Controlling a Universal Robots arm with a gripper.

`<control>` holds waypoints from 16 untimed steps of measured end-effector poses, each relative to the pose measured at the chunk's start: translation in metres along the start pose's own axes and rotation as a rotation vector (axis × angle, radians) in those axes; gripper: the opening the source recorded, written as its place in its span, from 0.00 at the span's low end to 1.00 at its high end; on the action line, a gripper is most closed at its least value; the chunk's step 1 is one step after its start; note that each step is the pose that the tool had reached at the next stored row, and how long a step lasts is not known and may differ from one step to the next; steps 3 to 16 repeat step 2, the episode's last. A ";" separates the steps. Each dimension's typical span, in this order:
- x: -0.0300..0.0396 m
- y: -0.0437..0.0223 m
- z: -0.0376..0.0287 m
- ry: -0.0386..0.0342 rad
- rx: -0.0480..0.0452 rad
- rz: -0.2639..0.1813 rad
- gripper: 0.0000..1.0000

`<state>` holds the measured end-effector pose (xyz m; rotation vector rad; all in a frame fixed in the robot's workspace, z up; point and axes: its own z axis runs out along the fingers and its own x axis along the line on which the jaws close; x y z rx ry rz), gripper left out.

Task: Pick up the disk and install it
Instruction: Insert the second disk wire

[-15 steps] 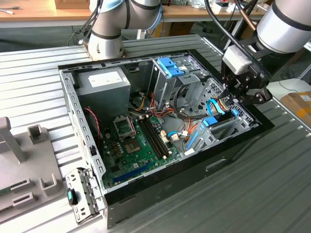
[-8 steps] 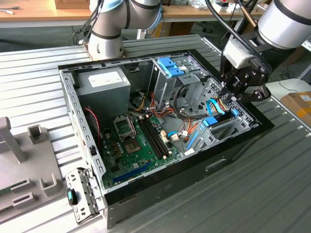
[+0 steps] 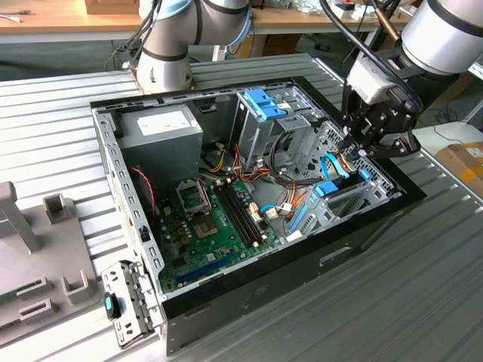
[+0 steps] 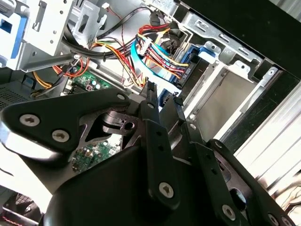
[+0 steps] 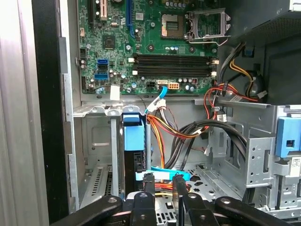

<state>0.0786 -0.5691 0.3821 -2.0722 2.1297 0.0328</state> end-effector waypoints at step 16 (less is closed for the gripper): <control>0.0000 0.0000 0.0000 0.0000 -0.0001 0.000 0.29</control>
